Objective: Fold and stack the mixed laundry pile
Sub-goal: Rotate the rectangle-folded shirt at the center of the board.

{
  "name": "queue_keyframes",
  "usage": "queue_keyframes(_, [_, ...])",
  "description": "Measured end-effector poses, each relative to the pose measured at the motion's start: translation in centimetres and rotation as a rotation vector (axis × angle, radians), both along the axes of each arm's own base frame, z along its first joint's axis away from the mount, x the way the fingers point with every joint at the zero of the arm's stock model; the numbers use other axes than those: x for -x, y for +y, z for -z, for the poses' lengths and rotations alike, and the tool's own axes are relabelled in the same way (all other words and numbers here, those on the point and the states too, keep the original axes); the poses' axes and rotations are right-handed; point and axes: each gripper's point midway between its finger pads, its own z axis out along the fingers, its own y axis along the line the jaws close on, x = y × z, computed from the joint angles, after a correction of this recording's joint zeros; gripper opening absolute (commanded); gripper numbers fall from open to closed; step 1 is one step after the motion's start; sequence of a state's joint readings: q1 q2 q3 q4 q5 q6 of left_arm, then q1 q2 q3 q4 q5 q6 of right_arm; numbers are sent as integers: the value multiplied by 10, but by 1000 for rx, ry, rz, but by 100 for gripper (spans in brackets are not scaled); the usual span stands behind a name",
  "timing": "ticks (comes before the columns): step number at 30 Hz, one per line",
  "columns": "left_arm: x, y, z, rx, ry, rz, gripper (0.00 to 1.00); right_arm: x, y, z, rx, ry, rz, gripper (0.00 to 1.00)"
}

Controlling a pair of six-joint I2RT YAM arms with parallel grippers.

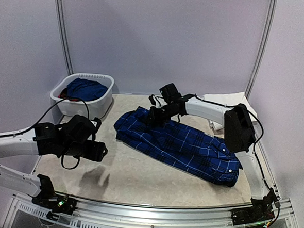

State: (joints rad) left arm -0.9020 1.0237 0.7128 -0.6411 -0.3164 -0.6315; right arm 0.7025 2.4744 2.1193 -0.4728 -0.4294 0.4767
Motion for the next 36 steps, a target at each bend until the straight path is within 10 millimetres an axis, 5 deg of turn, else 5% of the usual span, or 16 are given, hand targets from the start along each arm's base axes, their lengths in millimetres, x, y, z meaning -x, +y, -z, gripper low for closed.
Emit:
queue_keyframes(6, [-3, -22, 28, 75, 38, 22, 64, 11, -10, -103, -72, -144, -14, 19])
queue_keyframes(10, [-4, -41, 42, 152, 60, 42, 64, 23, -40, -185, -97, -298, 46, 21])
queue_keyframes(13, [-10, -54, 49, 193, 61, 45, 63, 34, -66, -217, -94, -380, 103, 21])
queue_keyframes(16, [-18, -67, 58, 220, 57, 45, 62, 43, -88, -213, -60, -395, 148, 22])
queue_keyframes(25, [-50, -106, 79, 291, 58, -10, 60, 67, -138, -115, 166, -273, 218, 22])
queue_keyframes(36, [-81, -135, 92, 346, 57, -83, 53, 87, -189, -146, 199, -376, 340, 23])
